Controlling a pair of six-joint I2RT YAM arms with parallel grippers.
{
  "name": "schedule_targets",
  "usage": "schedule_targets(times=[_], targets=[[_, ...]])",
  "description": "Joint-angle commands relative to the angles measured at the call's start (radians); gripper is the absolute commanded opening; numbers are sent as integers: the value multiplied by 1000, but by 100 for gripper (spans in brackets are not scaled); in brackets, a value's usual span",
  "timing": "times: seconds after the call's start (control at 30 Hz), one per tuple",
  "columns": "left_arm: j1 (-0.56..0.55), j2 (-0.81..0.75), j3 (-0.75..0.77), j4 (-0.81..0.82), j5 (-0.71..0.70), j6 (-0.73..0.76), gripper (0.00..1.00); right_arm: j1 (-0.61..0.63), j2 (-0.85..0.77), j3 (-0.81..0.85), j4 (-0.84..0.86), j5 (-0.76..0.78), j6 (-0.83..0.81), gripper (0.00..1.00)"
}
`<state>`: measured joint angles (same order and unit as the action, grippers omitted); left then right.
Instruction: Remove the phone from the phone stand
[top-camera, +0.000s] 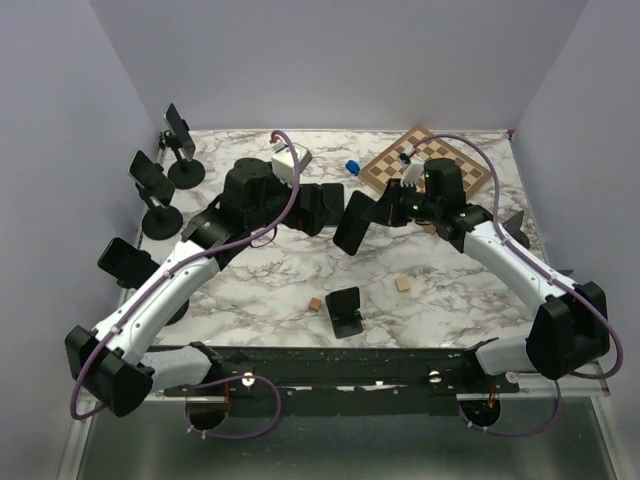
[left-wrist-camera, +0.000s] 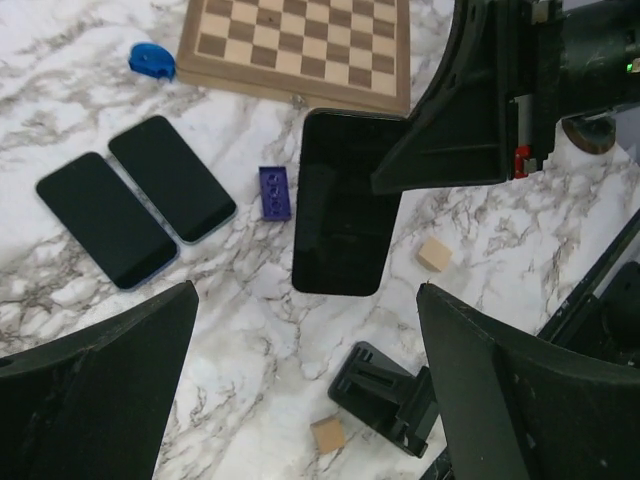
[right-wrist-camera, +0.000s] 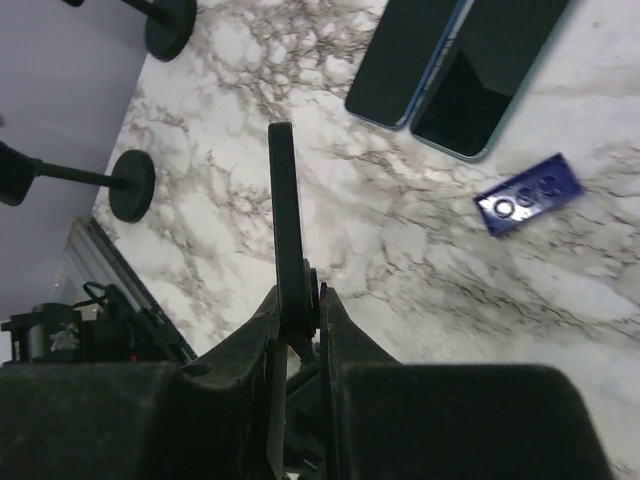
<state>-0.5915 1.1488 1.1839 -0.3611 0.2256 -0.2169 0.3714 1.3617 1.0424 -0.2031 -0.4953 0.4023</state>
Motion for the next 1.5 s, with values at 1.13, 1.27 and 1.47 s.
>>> schedule_targets(times=[1.13,1.27,1.47], targets=[[-68,288,151,-198,-118,48,99,185,167,167,172,-148,324,1],[-71,290,155,-209,-137,54,95,190,160,164,172,-144,326,1],[-73,286,153,-209,-141,60,71,190,151,154,175,-145,325,1]])
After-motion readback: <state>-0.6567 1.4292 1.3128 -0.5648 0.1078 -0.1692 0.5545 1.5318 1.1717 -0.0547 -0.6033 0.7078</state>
